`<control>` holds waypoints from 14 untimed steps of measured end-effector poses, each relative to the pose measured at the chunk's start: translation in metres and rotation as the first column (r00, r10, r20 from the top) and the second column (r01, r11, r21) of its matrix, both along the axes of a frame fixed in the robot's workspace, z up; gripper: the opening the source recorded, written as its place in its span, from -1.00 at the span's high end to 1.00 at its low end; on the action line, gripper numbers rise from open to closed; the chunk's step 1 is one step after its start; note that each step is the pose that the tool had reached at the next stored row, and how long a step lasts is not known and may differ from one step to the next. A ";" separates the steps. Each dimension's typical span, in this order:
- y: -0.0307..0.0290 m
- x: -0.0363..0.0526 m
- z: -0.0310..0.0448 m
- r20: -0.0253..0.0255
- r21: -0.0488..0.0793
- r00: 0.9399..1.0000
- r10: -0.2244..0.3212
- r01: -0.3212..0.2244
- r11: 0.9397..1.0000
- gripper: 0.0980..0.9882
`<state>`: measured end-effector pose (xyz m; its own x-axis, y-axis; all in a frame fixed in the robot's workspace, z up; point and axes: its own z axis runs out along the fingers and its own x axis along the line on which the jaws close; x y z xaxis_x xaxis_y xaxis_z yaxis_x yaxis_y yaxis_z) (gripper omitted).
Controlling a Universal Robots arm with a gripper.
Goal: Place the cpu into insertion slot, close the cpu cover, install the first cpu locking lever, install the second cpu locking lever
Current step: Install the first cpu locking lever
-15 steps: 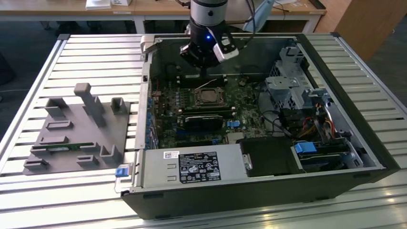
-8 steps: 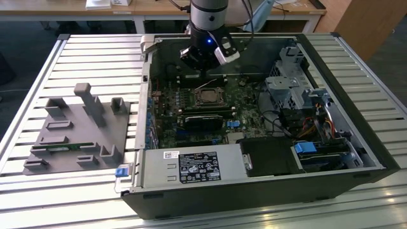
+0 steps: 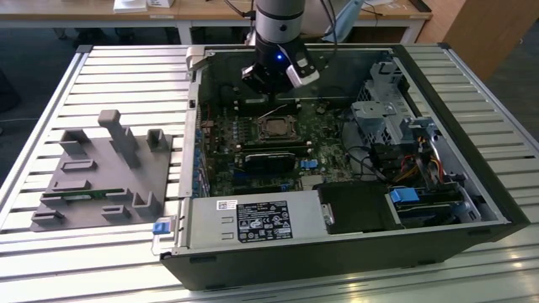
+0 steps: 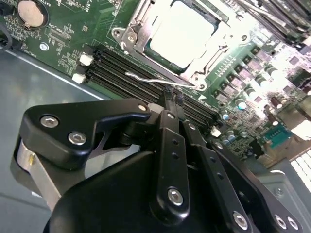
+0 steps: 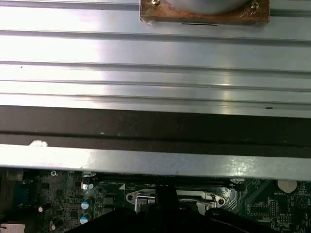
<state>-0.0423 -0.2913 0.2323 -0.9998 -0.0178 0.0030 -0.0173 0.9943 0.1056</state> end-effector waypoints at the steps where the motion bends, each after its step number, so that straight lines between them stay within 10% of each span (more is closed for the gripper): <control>1: 0.0002 0.0009 -0.0014 0.000 0.000 1.000 0.000 0.000 1.000 0.98; 14: 0.0027 0.0095 -0.0088 0.000 0.000 1.000 0.000 0.000 1.000 0.98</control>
